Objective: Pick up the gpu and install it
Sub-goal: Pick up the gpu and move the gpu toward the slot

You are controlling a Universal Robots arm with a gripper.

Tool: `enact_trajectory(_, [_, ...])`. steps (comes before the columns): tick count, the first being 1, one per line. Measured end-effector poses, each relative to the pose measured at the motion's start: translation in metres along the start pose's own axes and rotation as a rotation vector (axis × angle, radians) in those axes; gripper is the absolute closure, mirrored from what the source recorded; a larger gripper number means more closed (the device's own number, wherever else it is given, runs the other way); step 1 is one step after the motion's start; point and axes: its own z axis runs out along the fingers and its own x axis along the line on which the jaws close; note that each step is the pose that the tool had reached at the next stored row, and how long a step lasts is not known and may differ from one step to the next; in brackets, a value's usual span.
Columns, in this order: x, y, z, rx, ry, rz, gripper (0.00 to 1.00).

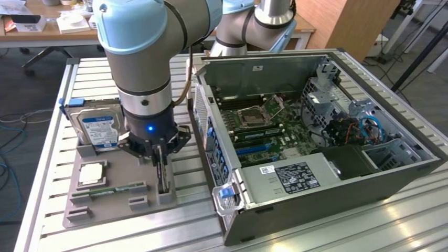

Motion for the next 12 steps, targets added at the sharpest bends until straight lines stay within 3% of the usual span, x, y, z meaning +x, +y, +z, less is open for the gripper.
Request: enact_trajectory(12, [-0.0001, 0.0, 0.0, -0.0003, 0.0006, -0.011, 0.74])
